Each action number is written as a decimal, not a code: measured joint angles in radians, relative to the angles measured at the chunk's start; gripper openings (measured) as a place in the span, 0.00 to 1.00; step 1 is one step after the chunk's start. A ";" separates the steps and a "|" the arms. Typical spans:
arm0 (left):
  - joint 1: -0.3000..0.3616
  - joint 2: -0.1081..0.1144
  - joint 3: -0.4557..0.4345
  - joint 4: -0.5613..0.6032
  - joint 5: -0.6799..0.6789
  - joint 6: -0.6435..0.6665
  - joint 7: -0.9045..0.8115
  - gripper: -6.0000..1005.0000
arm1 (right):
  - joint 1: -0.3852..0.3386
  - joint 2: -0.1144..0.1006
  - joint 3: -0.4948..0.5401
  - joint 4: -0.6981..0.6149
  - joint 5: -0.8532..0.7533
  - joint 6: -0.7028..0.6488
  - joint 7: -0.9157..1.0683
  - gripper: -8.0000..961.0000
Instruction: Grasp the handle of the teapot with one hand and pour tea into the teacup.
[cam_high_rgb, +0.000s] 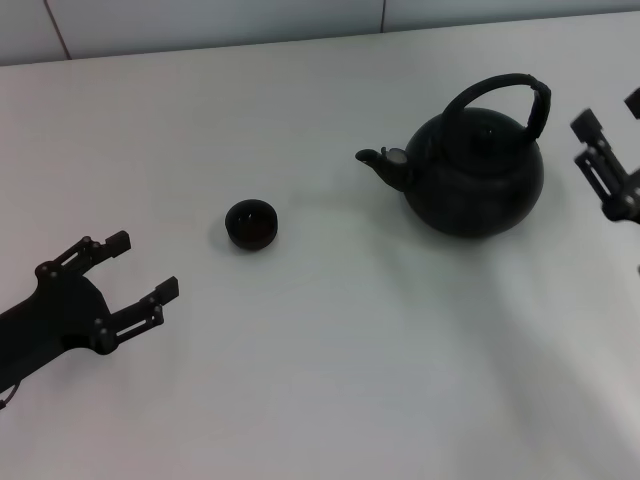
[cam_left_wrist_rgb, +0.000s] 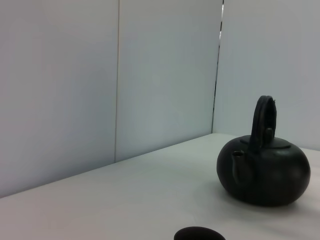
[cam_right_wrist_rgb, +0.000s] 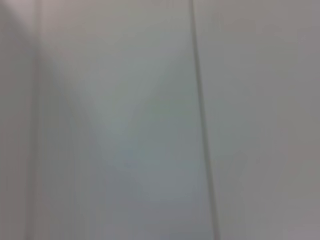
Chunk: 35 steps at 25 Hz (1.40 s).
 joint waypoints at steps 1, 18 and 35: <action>0.000 0.000 0.000 0.000 0.000 0.000 0.000 0.84 | 0.004 -0.003 -0.021 -0.029 0.000 -0.023 0.036 0.67; -0.011 0.007 0.003 0.006 0.013 0.036 -0.017 0.84 | 0.059 -0.046 -0.465 -0.519 -0.001 -0.149 0.505 0.66; -0.031 0.024 0.062 0.021 0.028 0.050 -0.056 0.84 | 0.087 -0.047 -0.651 -0.562 -0.092 -0.013 0.554 0.66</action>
